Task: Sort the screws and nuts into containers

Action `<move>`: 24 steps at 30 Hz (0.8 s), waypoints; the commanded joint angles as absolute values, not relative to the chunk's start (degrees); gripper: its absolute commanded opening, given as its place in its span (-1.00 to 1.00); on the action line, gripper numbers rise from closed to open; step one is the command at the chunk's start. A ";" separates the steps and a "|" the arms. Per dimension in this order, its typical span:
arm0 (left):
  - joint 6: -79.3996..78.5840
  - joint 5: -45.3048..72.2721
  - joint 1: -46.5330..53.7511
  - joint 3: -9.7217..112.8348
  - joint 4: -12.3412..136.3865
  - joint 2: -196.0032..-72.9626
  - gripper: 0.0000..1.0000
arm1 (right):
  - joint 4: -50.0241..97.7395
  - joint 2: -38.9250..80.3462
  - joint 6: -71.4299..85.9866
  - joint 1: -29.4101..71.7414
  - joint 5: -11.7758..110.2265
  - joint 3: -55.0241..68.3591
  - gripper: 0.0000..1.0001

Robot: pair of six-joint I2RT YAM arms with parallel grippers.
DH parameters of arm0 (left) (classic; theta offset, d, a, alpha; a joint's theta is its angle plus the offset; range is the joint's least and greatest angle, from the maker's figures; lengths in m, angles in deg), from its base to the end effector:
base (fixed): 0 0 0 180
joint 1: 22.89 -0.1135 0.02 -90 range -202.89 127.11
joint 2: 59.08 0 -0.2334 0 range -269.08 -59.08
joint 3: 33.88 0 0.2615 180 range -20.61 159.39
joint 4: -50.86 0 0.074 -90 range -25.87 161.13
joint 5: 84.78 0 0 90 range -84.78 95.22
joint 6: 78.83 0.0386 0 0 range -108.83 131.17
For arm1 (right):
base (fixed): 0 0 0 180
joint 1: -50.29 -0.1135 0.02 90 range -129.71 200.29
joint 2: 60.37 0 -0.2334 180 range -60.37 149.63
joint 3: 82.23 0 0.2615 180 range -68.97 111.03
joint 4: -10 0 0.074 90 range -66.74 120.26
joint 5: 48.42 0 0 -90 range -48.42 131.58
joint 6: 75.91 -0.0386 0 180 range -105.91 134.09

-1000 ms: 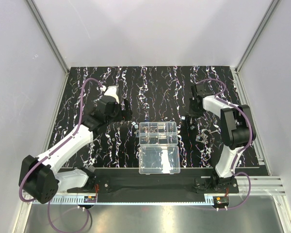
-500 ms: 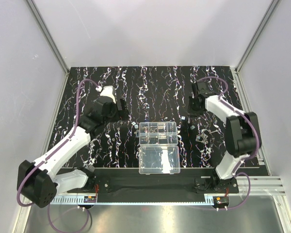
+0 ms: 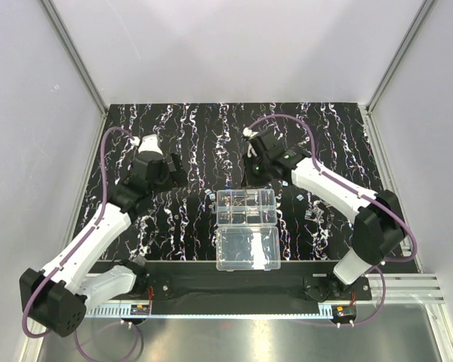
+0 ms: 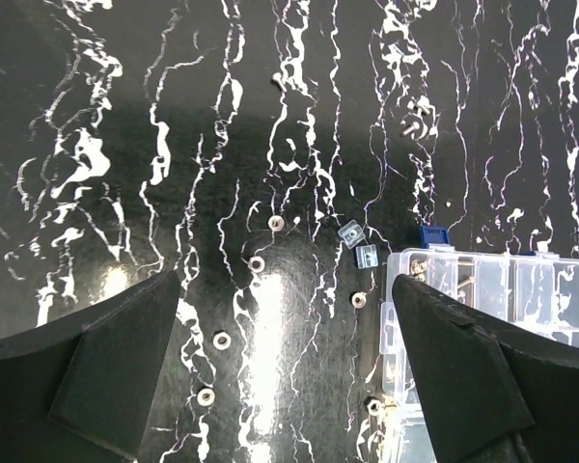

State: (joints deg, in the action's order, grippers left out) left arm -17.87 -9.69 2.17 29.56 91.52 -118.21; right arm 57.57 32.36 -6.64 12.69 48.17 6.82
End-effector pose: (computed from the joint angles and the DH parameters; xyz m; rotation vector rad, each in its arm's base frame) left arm 0.2313 -0.0972 0.2675 -0.2205 2.1803 -0.2480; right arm 0.2844 0.2246 0.2422 -0.4247 2.5123 0.5646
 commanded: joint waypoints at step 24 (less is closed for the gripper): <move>-17.39 -9.63 -0.21 28.08 91.90 -111.46 0.98 | 51.82 38.33 -12.45 5.64 47.30 0.90 -0.56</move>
